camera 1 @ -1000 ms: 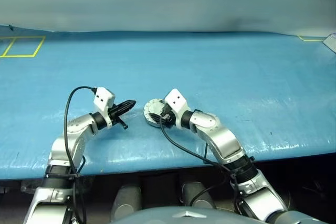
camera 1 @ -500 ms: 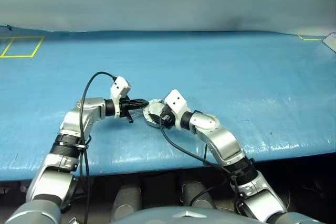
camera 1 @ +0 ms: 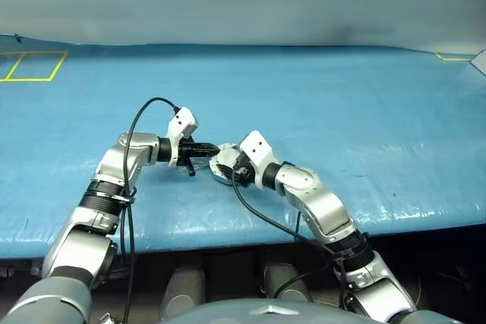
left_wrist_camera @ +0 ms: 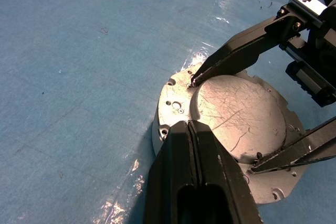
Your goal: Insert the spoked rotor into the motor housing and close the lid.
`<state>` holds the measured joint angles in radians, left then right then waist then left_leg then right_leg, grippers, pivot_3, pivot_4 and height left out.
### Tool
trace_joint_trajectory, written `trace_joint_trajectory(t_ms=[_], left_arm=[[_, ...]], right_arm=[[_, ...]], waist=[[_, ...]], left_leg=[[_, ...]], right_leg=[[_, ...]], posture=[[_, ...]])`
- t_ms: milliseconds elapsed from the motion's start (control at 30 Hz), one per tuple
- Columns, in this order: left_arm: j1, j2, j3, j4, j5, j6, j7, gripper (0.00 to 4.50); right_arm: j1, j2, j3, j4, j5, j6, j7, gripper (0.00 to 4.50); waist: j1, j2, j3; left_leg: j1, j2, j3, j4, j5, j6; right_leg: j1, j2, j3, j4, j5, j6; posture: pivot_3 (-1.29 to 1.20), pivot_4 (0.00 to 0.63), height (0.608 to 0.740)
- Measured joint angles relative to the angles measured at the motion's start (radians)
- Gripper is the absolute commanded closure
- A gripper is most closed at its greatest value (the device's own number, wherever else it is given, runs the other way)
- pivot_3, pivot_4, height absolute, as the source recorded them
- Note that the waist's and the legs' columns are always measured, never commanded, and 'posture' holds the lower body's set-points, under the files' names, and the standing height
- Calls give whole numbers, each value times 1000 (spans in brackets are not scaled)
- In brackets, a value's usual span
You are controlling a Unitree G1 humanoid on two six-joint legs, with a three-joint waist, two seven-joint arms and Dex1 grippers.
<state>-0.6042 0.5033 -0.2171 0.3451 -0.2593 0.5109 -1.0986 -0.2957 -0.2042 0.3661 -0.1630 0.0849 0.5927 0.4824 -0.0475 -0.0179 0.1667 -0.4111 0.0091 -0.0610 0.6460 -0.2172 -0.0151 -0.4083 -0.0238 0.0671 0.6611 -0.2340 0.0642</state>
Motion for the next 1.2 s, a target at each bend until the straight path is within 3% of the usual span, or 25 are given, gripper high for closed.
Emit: trace_joint_trajectory(t_ms=[67, 333, 567, 733, 933, 1200], left_arm=[[-6, -2, -5, 2, 10, -3, -11, 4500], [-22, -9, -17, 22, 26, -20, -39, 4500], [-36, -10, -18, 41, 53, -38, -58, 4500], [-39, -21, -19, 54, 61, -47, -66, 4500], [-44, -28, -18, 73, 65, -62, -75, 4500], [-41, -26, -17, 68, 65, -59, -85, 4500]], right_arm=[[31, -11, -1, -37, 0, 2, -1, 20], [232, -61, -49, -237, 4, 24, -48, 20], [393, -126, -118, -419, 31, 171, -73, 20], [416, 19, -273, -565, 198, 358, -114, 20], [341, 259, -485, -452, 349, 601, -210, 20], [241, 287, -648, -279, 569, 617, -277, 20]], waist=[[5, 0, 0], [14, -1, -1], [13, 0, 0], [15, -1, -1], [19, 0, -1], [19, 1, -1]], left_leg=[[0, 0, 0, -1, 0, 0], [-1, -1, 0, -1, -1, 1], [-2, 0, 0, 0, -1, 1], [-2, 0, -1, 0, -1, 1], [-2, 0, -1, 0, -1, 1], [-2, -1, -1, -2, -1, 2]], right_leg=[[0, 0, 0, -1, 0, 1], [0, -1, 0, -1, -2, 1], [-1, -1, 0, -1, -2, 1], [-1, 0, -1, -1, -2, 1], [-1, -1, 0, -1, -1, 1], [-1, -1, 0, -1, 0, 3]], posture=[[0, 150, 740], [0, 150, 740], [0, 150, 740], [0, 150, 740], [0, 150, 740], [0, 150, 740]])
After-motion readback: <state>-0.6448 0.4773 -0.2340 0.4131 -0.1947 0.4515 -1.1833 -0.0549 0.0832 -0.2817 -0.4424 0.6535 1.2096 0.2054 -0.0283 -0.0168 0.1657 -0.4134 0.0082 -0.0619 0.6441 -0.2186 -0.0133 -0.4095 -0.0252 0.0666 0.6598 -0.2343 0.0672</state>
